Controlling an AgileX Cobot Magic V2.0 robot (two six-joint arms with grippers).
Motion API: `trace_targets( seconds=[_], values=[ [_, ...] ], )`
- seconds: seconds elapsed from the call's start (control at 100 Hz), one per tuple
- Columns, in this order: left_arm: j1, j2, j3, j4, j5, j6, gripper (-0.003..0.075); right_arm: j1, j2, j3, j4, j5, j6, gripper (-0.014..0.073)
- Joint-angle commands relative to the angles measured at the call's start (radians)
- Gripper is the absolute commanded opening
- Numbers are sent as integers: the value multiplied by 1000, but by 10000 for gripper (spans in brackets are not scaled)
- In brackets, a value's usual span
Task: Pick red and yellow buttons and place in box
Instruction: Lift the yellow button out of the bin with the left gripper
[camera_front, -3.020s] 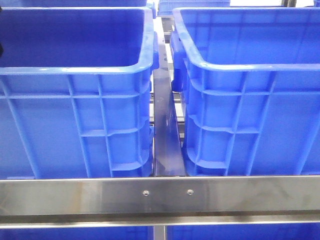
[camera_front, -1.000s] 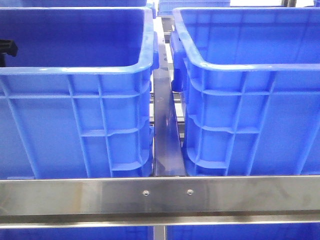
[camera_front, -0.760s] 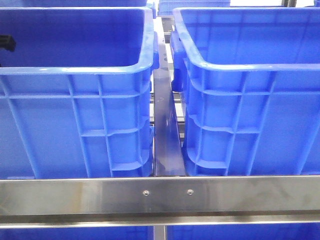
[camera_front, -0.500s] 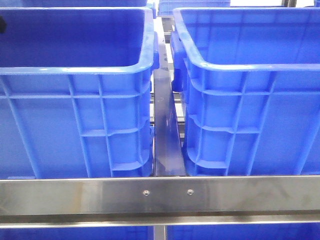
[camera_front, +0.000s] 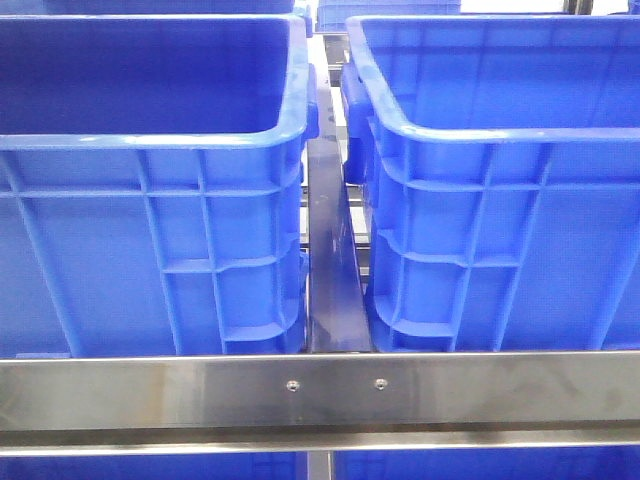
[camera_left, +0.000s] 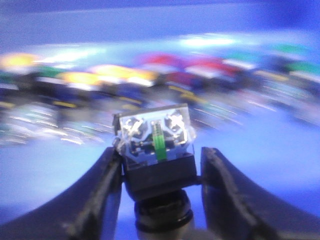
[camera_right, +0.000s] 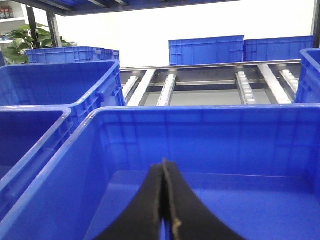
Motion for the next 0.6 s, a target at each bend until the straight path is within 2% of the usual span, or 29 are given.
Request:
trace_targets(
  seconds=[0.0, 0.28, 0.59],
  values=[
    [2, -92, 5, -146, -34, 85, -19, -4, 4, -24, 4, -20, -9, -67],
    [2, -238, 31, -487, 110, 307, -19, -4, 4, -24, 4, -20, -9, -67],
    [2, -259, 31, -801, 326, 513, -19, -4, 4, -24, 4, -20, -9, -67]
  ],
)
